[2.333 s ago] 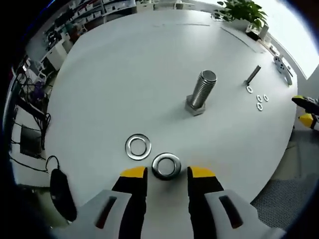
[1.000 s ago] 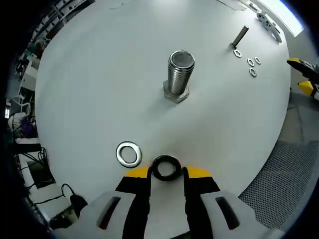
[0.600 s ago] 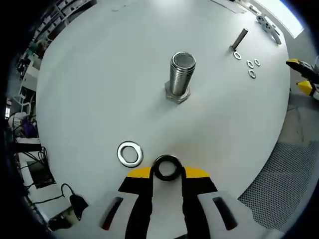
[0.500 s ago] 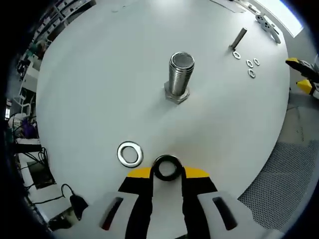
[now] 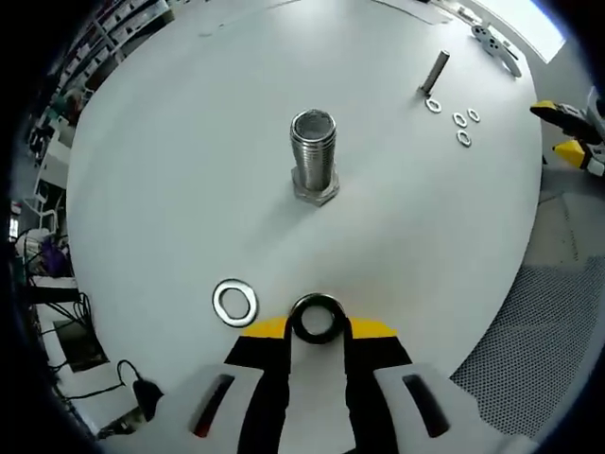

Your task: Place the washer onto the threaded stud by aligning its center hole with the stud, sliding it down to the base, and recovering from edge contact or off-axis alignment until the washer reaches the visible bottom stop.

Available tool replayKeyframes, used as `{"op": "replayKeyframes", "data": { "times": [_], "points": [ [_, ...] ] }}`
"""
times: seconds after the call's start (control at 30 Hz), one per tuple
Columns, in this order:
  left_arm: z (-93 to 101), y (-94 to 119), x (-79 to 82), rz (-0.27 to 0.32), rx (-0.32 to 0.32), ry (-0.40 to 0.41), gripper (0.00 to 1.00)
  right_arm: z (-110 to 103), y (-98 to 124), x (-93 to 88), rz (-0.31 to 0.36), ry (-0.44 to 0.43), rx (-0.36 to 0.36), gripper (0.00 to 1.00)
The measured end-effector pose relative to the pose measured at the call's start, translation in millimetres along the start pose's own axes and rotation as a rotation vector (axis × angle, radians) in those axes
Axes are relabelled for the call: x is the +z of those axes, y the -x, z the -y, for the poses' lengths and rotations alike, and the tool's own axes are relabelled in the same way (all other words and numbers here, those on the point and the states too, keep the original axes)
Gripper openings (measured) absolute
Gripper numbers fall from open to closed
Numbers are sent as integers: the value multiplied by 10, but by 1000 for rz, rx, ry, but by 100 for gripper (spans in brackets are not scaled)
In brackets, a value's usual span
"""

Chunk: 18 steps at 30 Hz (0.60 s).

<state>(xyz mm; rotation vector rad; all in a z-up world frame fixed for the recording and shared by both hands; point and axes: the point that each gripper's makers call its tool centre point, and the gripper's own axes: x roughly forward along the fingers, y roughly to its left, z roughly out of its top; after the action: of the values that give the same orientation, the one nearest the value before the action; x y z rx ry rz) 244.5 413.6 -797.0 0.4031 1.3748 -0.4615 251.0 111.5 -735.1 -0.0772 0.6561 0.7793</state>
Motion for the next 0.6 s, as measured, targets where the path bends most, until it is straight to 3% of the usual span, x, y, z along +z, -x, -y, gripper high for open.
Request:
{"op": "replayKeyframes", "data": {
  "times": [0.27, 0.6],
  "points": [
    [24, 160, 214, 67, -4, -20, 19, 3, 2, 2, 1, -3, -2, 45],
    [-102, 443, 524, 148, 9, -41, 19, 2, 4, -2, -1, 2, -1, 45]
  ]
}}
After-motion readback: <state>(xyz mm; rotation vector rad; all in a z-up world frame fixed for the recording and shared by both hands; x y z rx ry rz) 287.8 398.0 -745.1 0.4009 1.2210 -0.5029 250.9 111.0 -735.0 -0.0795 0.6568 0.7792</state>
